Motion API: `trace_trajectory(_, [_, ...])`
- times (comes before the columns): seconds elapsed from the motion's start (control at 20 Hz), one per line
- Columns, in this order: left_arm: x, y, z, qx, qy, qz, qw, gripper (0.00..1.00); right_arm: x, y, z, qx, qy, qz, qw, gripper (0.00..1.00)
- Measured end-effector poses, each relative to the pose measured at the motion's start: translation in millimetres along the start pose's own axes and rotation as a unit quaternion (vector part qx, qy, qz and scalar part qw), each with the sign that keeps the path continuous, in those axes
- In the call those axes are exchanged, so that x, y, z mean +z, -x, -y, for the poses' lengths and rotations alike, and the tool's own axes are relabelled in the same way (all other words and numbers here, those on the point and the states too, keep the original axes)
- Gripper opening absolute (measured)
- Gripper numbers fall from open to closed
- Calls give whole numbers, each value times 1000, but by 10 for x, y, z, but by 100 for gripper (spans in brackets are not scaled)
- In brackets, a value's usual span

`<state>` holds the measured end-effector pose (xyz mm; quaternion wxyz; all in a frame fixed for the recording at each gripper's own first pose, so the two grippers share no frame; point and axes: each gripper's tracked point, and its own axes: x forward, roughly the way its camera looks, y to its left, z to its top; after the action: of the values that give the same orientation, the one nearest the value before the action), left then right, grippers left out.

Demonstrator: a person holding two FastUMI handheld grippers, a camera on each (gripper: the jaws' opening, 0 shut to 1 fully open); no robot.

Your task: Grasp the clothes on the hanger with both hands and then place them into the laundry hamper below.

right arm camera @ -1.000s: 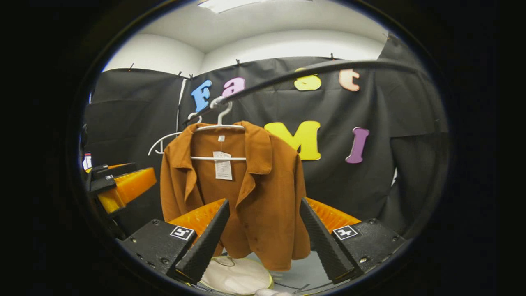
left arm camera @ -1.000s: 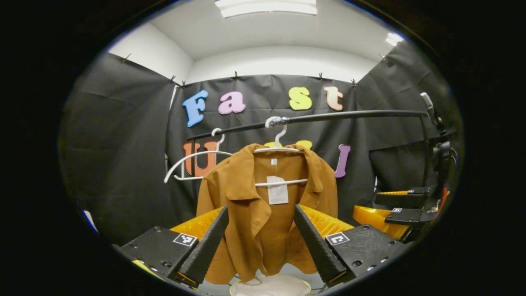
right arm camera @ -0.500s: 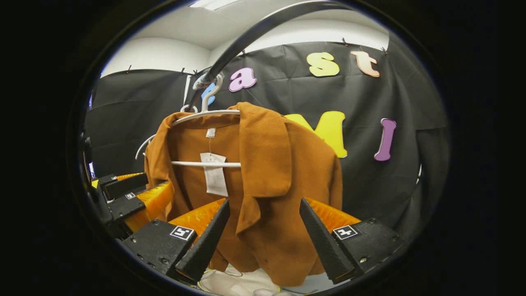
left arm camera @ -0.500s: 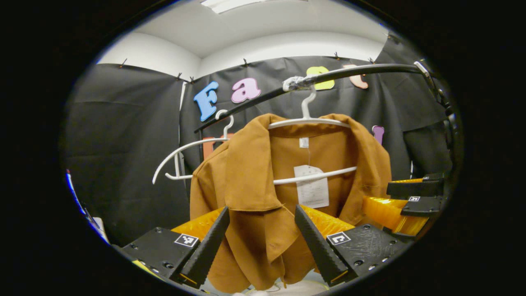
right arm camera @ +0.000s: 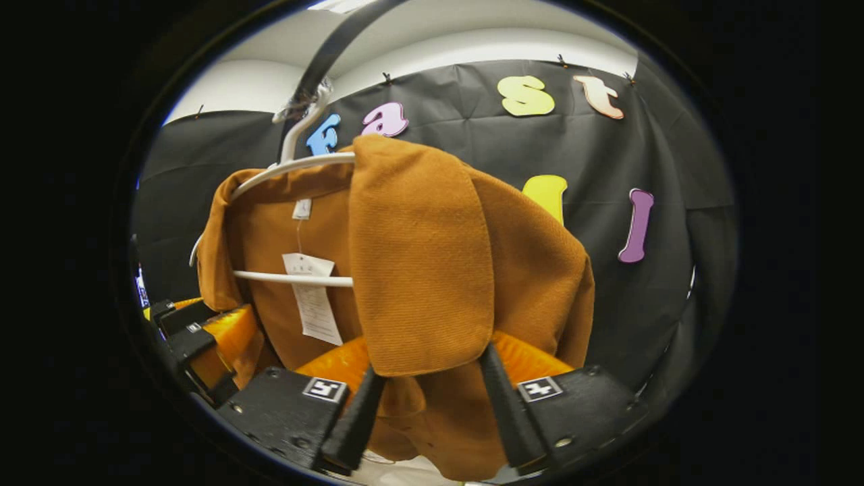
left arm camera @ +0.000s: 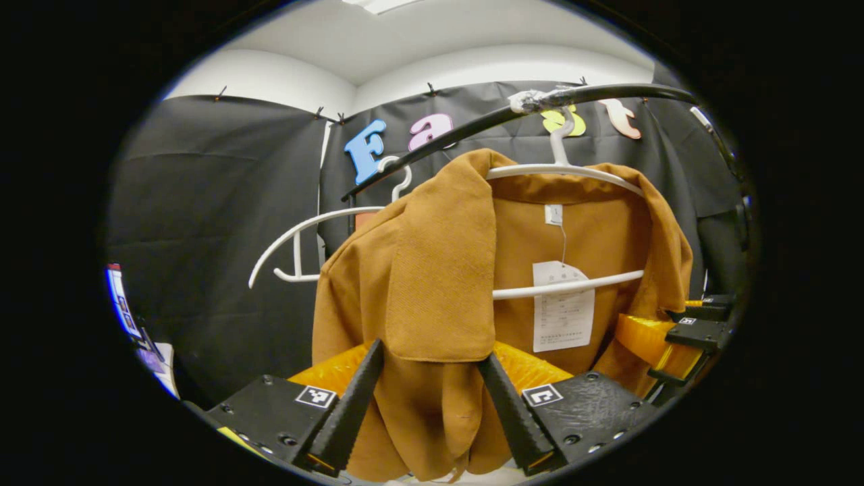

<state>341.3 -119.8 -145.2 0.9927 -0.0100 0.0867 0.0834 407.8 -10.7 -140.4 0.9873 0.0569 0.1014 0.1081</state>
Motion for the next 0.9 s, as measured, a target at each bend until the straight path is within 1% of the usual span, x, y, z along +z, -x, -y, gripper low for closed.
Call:
trace_trajectory(0.1, [-26,-31,-16,0,-4,-4,1000,64,-13,-41,29,17,-8,1,1000,58])
trace_trajectory(0.15, [-48,-53,-14,-4,-3,-8,1000,53,-43,-36,43,24,-9,-1,1000,47])
trace_trajectory(0.25, [-82,-73,-16,-11,2,-16,1000,39,-129,-37,30,54,-10,-18,998,25])
trace_trajectory(0.3, [-87,-69,-45,-9,2,-16,1000,32,-165,-36,25,70,-17,-28,997,19])
trace_trajectory(0.35, [-100,-74,-76,-5,2,-18,1000,22,-182,-21,40,85,-31,-35,995,17])
trace_trajectory(0.4, [-107,-68,-71,-13,5,-19,1000,14,-181,-17,61,96,-45,-40,994,13])
trace_trajectory(0.45, [-115,-71,-53,-24,7,-19,999,9,-176,-7,71,108,-55,-44,992,11])
trace_trajectory(0.5, [-119,-64,-67,-31,8,-20,999,14,-170,4,79,121,-60,-46,990,9])
trace_trajectory(0.55, [-130,-61,-95,-34,10,-22,999,9,-169,35,79,134,-65,-48,988,8])
trace_trajectory(0.6, [-127,-76,-151,-26,11,-23,999,9,-170,51,82,149,-72,-51,985,7])
trace_trajectory(0.65, [-132,-84,-128,-32,19,-27,999,5,-164,71,89,165,-83,-54,981,7])
trace_trajectory(0.75, [-140,-54,-100,-43,35,-34,998,4,-155,144,25,206,-110,-57,971,7])
trace_trajectory(0.8, [-124,-26,-93,-47,38,-36,997,0,-157,202,-1,227,-126,-61,964,7])
trace_trajectory(0.9, [-90,18,-119,-52,42,-39,997,0,-82,242,-54,271,-168,-59,946,7])
